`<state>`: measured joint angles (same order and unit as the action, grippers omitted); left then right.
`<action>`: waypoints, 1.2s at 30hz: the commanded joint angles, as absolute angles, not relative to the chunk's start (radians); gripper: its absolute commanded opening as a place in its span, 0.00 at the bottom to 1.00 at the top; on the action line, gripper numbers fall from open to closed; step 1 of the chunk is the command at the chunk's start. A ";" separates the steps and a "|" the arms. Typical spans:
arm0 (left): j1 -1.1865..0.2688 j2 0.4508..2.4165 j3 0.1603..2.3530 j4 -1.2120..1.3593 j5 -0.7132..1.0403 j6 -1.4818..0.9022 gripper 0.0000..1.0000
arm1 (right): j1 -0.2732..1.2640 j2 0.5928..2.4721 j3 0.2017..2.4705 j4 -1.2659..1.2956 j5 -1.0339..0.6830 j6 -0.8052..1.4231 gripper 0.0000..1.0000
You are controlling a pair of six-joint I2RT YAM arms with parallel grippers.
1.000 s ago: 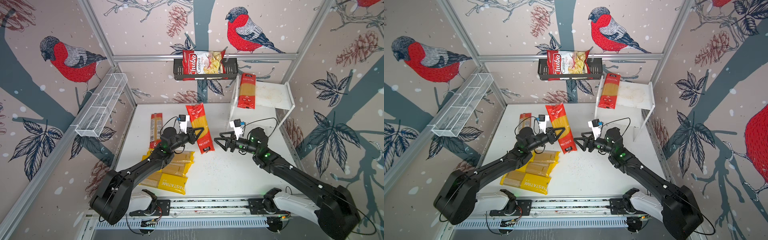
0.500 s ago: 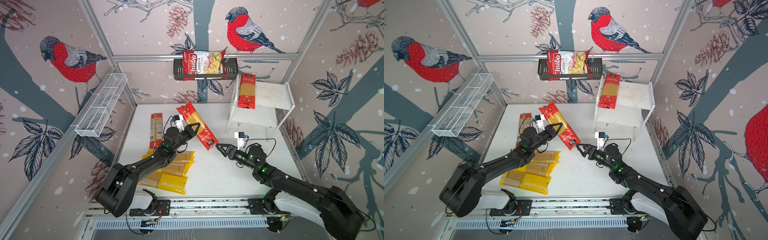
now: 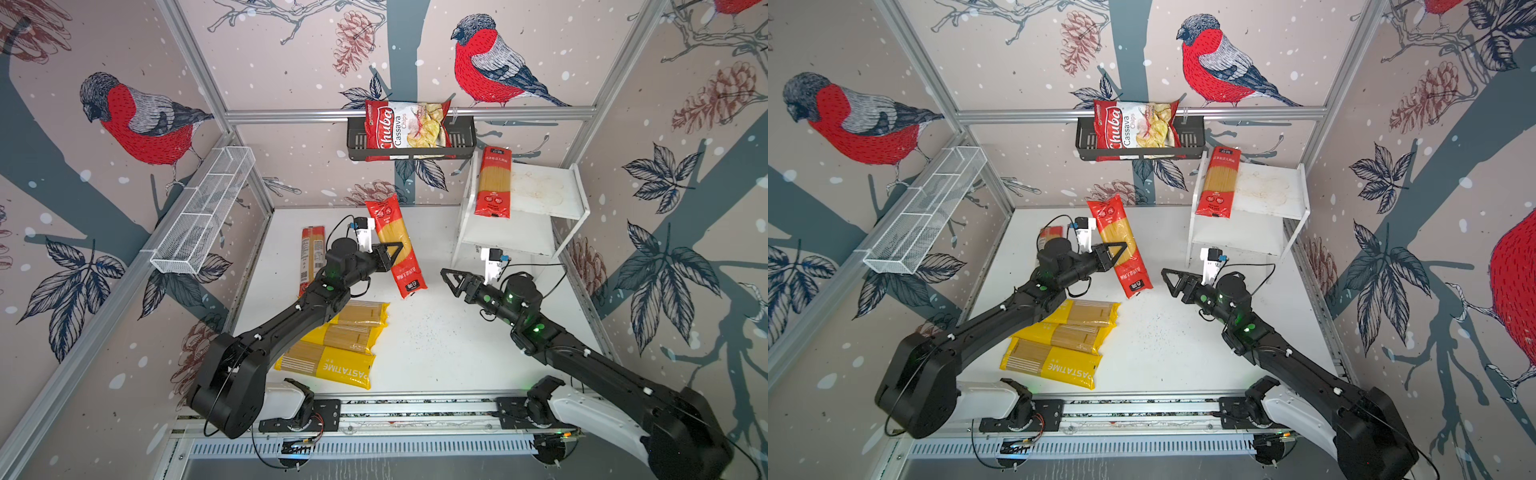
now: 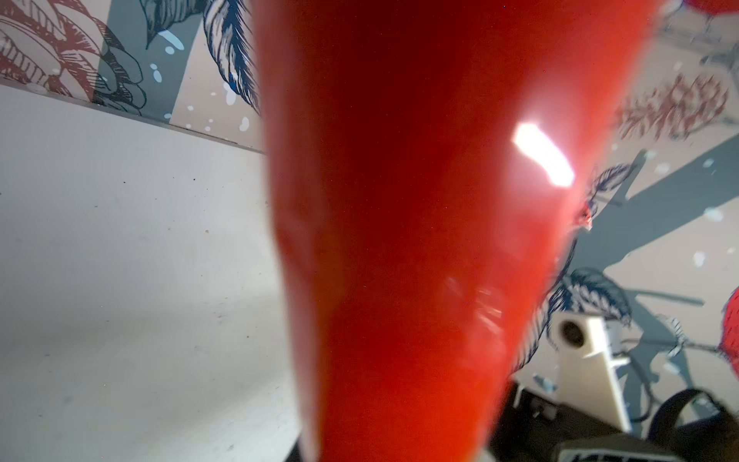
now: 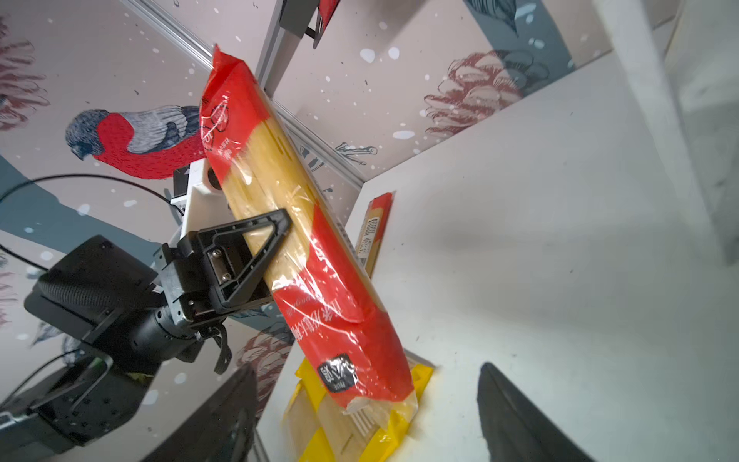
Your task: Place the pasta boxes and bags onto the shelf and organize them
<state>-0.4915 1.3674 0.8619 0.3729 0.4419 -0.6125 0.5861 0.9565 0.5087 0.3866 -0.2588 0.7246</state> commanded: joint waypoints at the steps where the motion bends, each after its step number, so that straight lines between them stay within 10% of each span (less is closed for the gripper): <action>1: -0.492 1.395 0.915 0.242 0.698 -0.358 0.03 | 0.543 0.950 0.572 0.238 -0.318 0.567 0.87; 18: -0.514 1.401 0.847 0.369 0.905 -0.371 0.04 | 0.566 1.337 0.944 0.271 -0.701 0.479 0.82; 36: -0.492 1.404 0.832 0.516 1.040 -0.434 0.16 | 0.564 1.393 0.908 0.530 -0.809 0.536 0.16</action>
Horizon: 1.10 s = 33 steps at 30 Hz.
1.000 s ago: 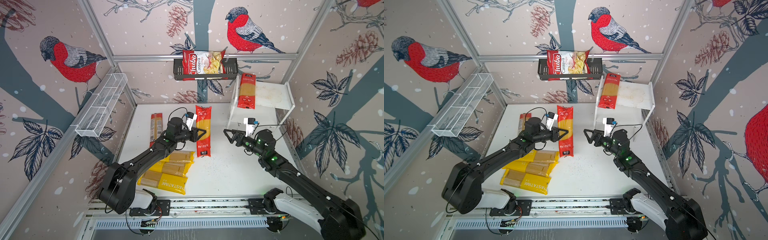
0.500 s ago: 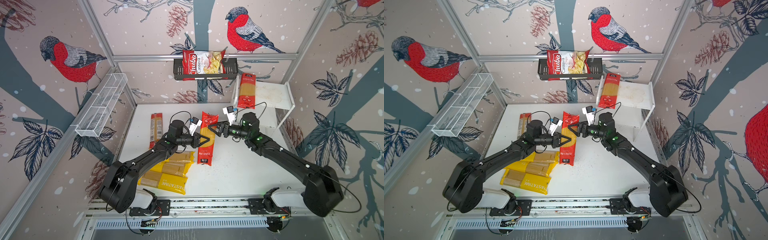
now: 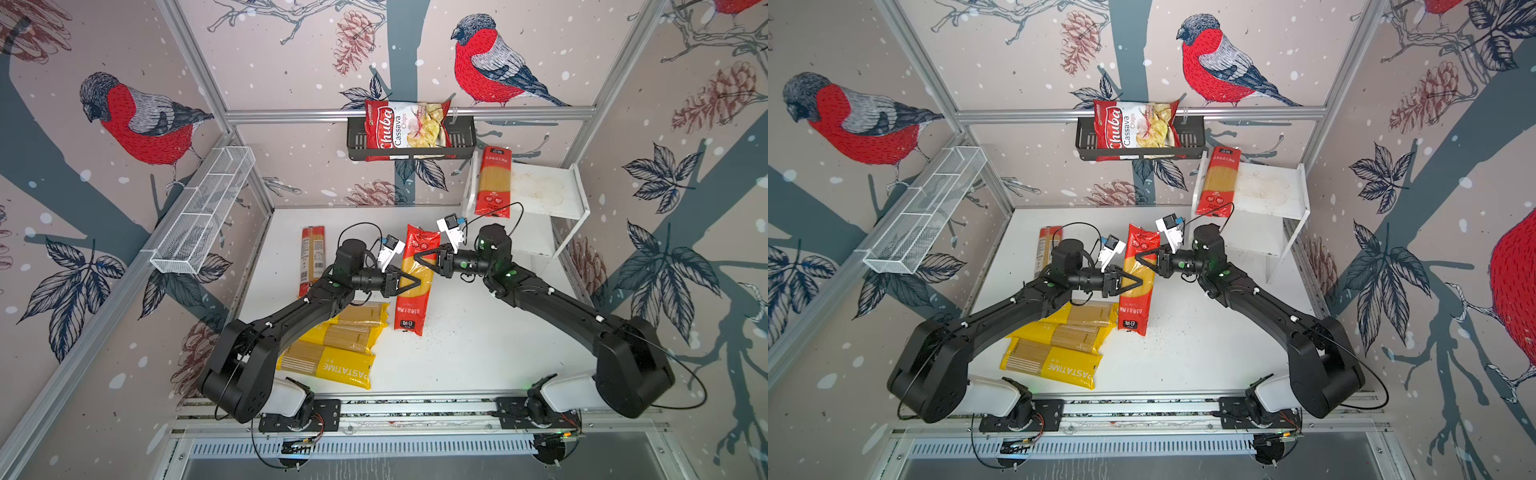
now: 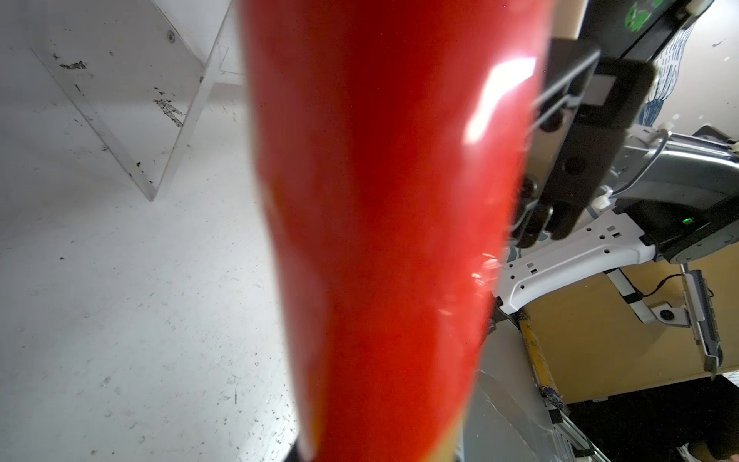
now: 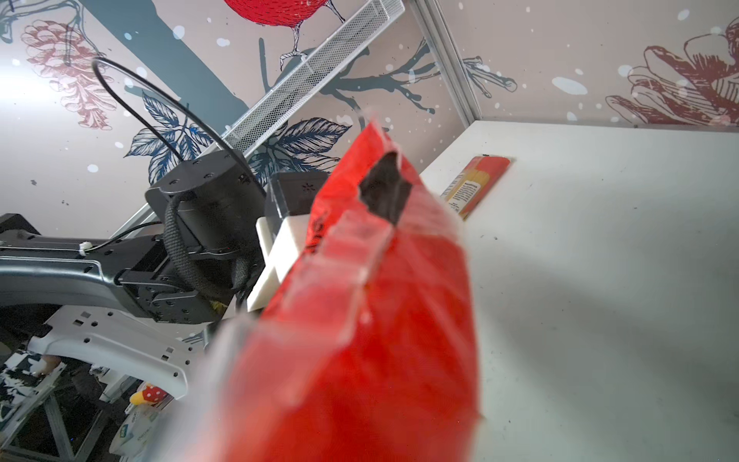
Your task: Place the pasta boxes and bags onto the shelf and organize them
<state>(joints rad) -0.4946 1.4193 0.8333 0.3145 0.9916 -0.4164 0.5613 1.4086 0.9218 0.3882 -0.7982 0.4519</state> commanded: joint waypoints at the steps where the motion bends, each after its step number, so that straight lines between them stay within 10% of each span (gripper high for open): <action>1: -0.488 1.400 0.829 0.526 1.041 -0.440 0.19 | 0.563 1.387 0.898 0.551 -0.798 0.544 0.15; 11: -0.410 1.282 0.754 0.528 0.892 -0.487 0.58 | 0.561 1.290 0.779 0.690 -0.520 0.660 0.04; 21: -0.385 0.993 0.307 0.779 0.205 -0.998 0.81 | 0.668 1.188 0.585 0.897 0.160 0.964 0.01; 33: -0.566 1.074 0.156 1.105 0.056 -1.304 0.94 | 0.866 1.279 0.535 1.153 0.591 1.173 0.01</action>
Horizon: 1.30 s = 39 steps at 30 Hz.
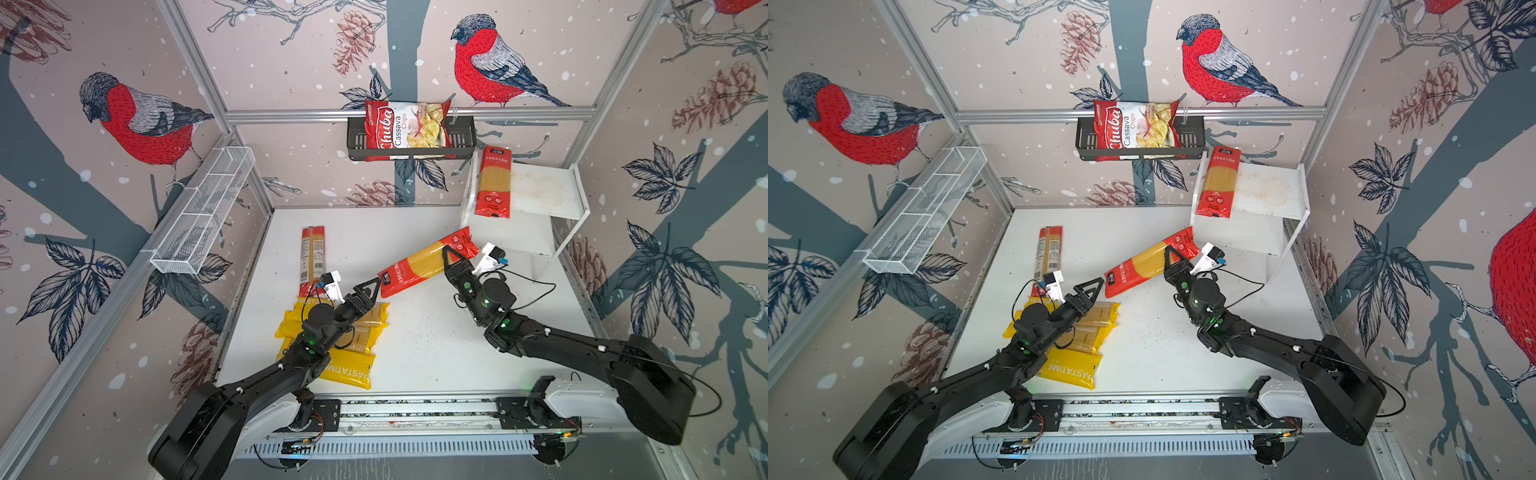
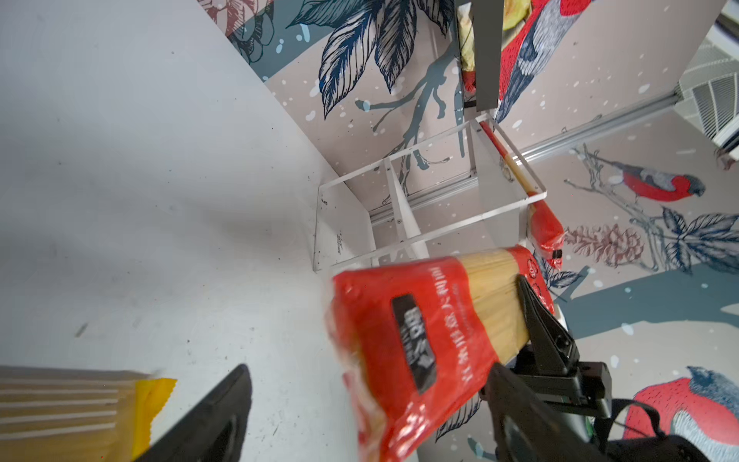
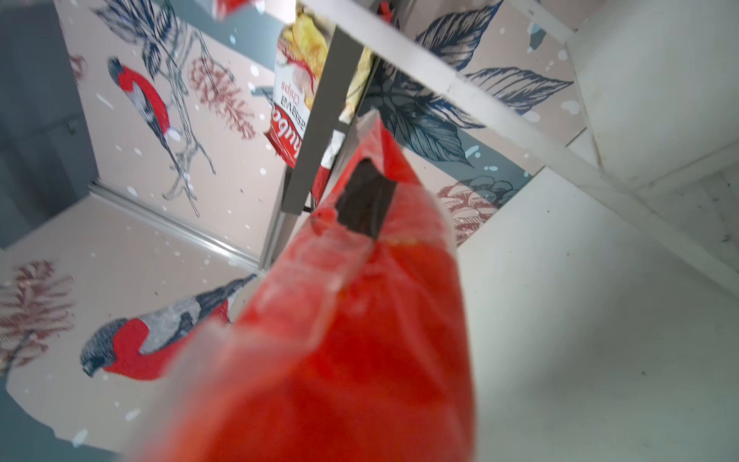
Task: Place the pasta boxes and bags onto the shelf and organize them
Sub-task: 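Lay the pack flat toward the shelf with the right gripper while the left holds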
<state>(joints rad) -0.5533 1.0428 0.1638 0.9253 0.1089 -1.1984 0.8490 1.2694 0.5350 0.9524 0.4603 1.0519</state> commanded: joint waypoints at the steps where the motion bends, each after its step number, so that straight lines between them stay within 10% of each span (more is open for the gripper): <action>1: -0.573 1.089 0.157 1.124 0.049 -1.318 0.94 | 0.876 1.282 0.533 1.151 0.609 1.193 0.01; 10: -0.685 1.262 0.253 1.289 -0.025 -1.358 0.92 | 0.984 1.293 0.534 1.130 0.731 1.267 0.04; 39: -0.686 1.613 0.336 1.802 0.041 -1.444 0.25 | 1.056 1.258 0.463 1.150 0.700 1.283 0.42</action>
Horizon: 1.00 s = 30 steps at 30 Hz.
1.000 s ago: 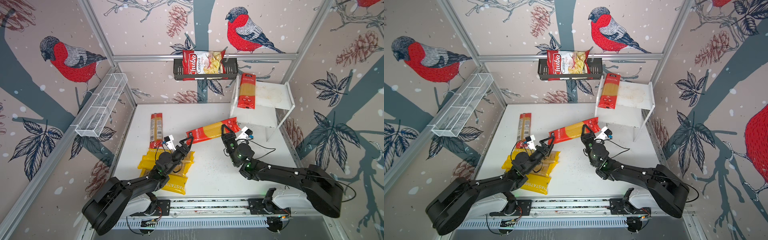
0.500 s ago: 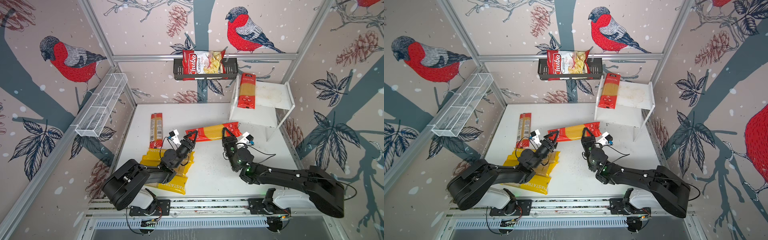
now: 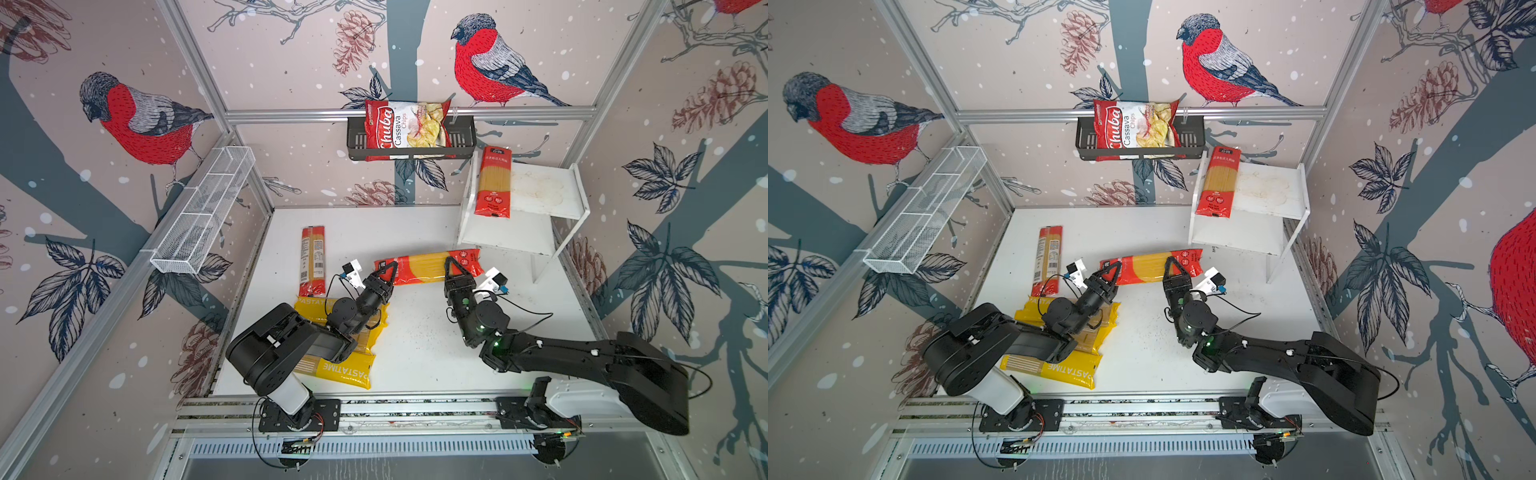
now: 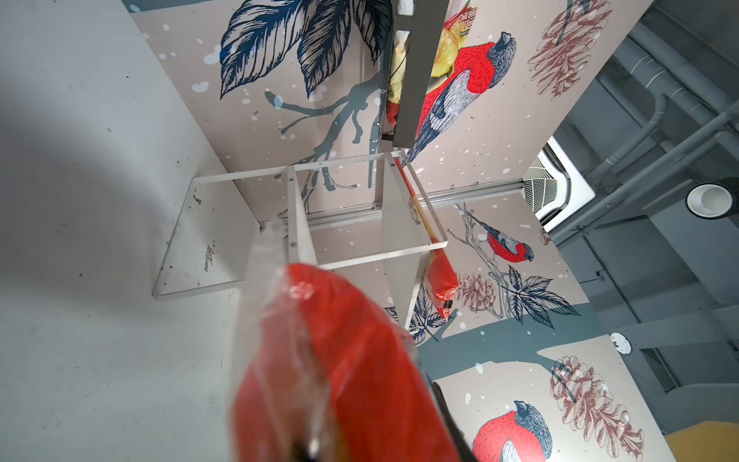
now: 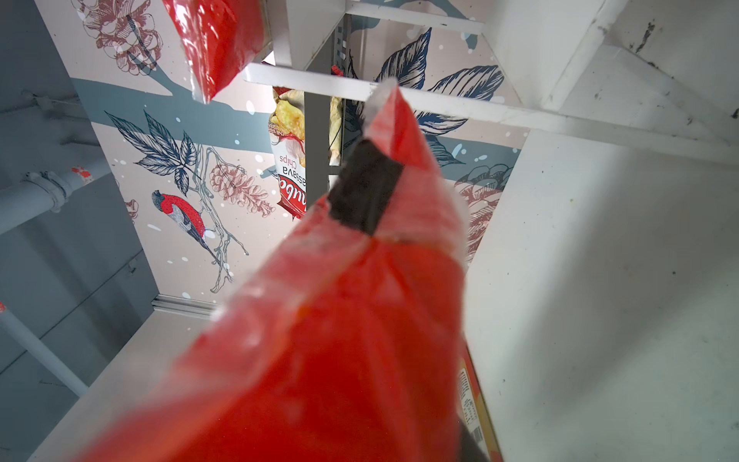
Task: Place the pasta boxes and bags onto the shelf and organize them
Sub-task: 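Lay the pack flat toward the shelf with the right gripper while the left holds, then release the left gripper and swing the pack upright with the right gripper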
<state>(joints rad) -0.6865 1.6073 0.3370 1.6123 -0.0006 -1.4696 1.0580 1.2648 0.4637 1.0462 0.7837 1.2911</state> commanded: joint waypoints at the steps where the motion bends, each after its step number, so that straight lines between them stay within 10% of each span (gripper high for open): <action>1: -0.681 1.612 0.336 1.803 0.046 -1.445 0.22 | 1.051 1.258 0.460 1.141 0.697 1.284 0.44; 17: -0.490 1.480 0.381 1.563 0.358 -1.413 0.08 | 0.898 1.051 0.361 0.850 0.378 1.233 0.72; 30: -0.318 1.386 0.539 1.340 0.778 -1.344 0.08 | 0.498 0.927 0.425 0.546 -0.549 1.012 0.76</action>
<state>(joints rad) -0.3237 1.3872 0.5011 1.2148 0.6518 -1.3109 0.5259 0.9298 0.3977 0.5732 -0.2707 1.0763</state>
